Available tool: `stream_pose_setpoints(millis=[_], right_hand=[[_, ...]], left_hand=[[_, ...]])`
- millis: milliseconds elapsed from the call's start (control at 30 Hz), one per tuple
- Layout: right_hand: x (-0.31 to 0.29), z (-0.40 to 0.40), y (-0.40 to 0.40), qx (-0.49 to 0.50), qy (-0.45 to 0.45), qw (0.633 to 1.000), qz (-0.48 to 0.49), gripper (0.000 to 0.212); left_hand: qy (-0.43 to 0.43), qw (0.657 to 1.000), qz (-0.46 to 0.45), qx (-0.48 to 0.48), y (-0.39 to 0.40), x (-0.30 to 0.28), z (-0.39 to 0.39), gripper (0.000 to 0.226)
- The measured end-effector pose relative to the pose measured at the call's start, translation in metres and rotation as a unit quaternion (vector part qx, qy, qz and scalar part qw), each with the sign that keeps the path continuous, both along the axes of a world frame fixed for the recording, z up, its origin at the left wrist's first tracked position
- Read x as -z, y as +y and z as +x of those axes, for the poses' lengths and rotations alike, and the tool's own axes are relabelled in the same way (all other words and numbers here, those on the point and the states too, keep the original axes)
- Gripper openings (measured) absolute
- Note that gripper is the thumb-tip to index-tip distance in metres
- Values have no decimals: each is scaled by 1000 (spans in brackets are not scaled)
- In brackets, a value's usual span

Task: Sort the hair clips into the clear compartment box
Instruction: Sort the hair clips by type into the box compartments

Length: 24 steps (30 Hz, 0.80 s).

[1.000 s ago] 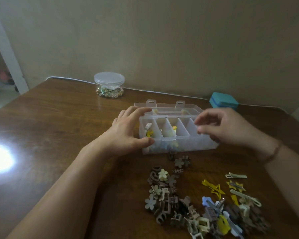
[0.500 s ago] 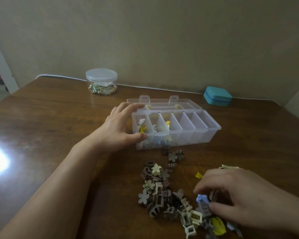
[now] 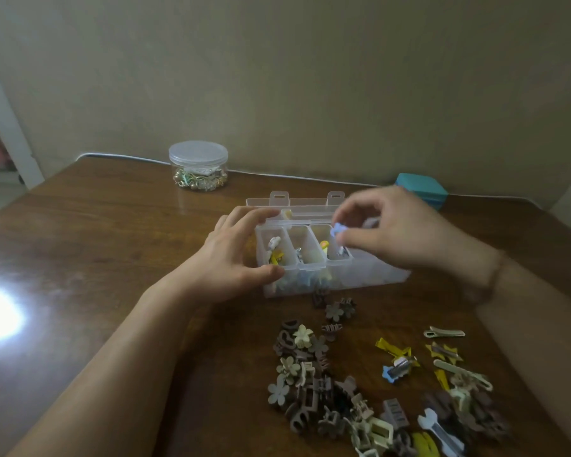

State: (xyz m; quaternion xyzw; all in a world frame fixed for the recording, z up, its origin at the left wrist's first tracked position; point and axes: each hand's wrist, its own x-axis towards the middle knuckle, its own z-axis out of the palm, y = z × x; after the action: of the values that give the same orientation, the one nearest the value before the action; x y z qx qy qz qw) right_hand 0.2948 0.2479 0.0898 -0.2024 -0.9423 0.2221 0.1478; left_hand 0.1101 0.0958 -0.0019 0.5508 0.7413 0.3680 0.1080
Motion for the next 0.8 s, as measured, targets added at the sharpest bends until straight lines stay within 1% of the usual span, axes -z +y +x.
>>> stream_pose_setpoints(millis=[67, 100, 167, 200, 233, 300, 367, 433, 500, 633, 700, 800], right_hand=[[3, -25, 1, 18, -3, 998, 65, 8], [6, -34, 1, 15, -29, 996, 80, 11], [15, -45, 0, -2, -93, 993, 72, 19], [18, -46, 1, -2, -99, 993, 59, 23], [19, -43, 2, 3, -82, 995, 50, 24], [17, -31, 7, 13, -31, 997, 62, 19], [13, -11, 9, 5, -15, 997, 72, 12], [10, 16, 6, -31, -55, 995, 75, 9], [14, 45, -2, -65, -132, 986, 78, 11], [34, 90, -19, -107, -263, 951, 120, 28], [45, 101, -26, -107, -284, 945, 120, 35], [52, 107, -30, -84, -259, 956, 108, 36]], left_hand=[[0, 1000, -4, 0, 0, 0, -1, 82], [1, 1000, -5, 0, 0, 0, -1, 82], [3, 1000, -4, 0, 0, -1, 0, 83], [4, 1000, -4, 1, 0, -2, 0, 84], [3, 1000, -5, 1, 0, -2, 0, 85], [1, 1000, -5, 1, 0, -2, 0, 85], [0, 1000, -3, 1, 0, -2, 0, 85], [-2, 1000, -3, 0, -1, -2, 1, 87], [-4, 1000, -5, 0, 0, -2, 1, 86], [-5, 1000, -5, -2, 1, -2, 1, 83], [-9, 1000, -3, -1, 1, -1, 1, 83], [-13, 1000, 5, 1, 1, 1, 0, 85]])
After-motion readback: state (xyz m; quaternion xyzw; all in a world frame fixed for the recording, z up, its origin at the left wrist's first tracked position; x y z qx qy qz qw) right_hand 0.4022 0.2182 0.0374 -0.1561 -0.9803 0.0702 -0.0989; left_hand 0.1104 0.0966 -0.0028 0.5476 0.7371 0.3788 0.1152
